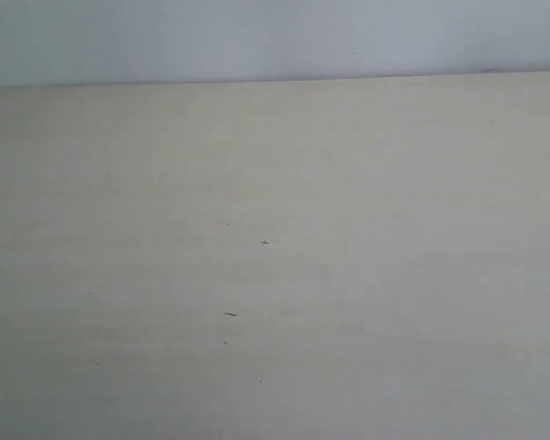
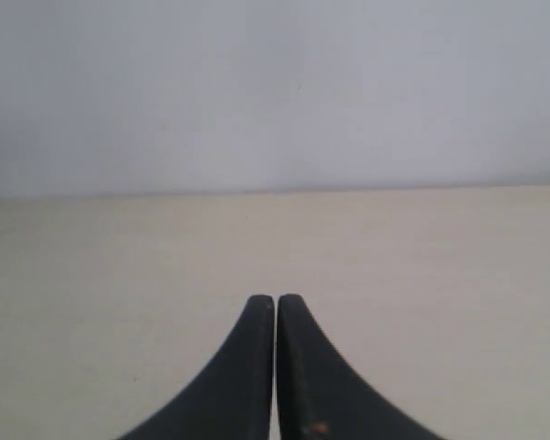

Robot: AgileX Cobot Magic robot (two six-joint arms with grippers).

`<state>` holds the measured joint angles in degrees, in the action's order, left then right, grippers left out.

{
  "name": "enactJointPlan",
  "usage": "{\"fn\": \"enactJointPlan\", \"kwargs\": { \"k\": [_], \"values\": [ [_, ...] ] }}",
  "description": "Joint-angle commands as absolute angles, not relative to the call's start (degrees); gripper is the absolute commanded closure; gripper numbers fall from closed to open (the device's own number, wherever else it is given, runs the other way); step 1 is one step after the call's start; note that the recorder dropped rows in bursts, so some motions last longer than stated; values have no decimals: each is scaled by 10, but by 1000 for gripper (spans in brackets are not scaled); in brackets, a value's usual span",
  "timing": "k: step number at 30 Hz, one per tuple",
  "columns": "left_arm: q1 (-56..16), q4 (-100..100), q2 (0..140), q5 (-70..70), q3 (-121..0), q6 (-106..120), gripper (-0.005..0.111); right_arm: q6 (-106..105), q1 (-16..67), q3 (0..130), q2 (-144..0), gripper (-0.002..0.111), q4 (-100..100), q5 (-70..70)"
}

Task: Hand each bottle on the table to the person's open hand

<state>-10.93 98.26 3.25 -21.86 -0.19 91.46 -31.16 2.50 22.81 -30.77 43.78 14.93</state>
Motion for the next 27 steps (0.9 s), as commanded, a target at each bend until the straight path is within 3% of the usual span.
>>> {"fn": "enactJointPlan", "kwargs": {
  "k": [1,6,17,23,27],
  "values": [
    [-108,983,31,-220,0,914,107,-344,-19,118,-138,107,429,68],
    [-108,983,31,-220,0,914,107,-346,-82,7,0,107,429,13],
    [-108,983,31,-222,0,914,107,-341,-100,0,0,107,427,20],
    [-108,983,31,-222,0,914,107,-24,-100,0,0,107,59,75],
    [-108,983,31,-222,0,914,107,-13,-100,0,0,107,29,86]
  ]
}}
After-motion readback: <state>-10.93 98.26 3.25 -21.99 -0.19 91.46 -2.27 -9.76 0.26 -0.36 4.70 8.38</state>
